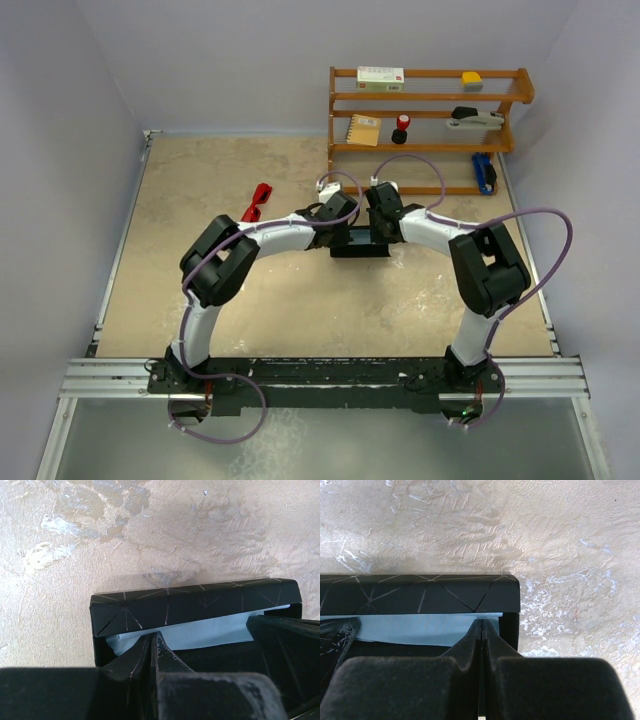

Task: Organize the sunglasses
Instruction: Place the glasses cleaning cloth in the sunglasses case.

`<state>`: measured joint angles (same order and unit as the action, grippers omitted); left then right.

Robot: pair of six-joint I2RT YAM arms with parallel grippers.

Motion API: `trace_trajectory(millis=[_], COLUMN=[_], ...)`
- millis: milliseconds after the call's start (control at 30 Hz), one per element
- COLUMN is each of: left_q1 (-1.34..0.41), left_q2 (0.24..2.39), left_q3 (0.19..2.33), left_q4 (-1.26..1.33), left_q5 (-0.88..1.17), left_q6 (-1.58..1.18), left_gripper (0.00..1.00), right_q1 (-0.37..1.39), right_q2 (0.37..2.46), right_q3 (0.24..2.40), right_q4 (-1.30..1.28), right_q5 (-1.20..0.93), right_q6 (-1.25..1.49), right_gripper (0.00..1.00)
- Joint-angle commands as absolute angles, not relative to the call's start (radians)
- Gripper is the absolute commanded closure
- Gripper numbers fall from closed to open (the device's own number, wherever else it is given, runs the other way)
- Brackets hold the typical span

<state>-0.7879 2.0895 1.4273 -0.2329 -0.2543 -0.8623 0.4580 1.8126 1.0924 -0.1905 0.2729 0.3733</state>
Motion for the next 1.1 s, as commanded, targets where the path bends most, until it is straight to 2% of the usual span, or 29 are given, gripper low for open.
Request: trace_trajectory(millis=[0,400,1067], left_q1=[-0.785,-0.813,-0.858], left_q2=[2.066,1.977,1.993], left_q3=[1.390,1.456,1.371], left_q4=[-0.276,-0.335,-0.134], left_q5=[-0.280,-0.330,-0.403], left_q6=[-0.870,-0.819,-0.719], left_gripper=[1.00,1.00,1.00], right_q1=[0.453,0.461,0.474], right_q2=[1.794,1.682,1.712], right_q3=[1.067,1.065,1.002], right_q4=[-0.253,-0.171,-0.076], right_q5=[0.323,0.184,0.132], right_q6=[0.360,0.320,0.344], right_gripper=[1.00,1.00,1.00])
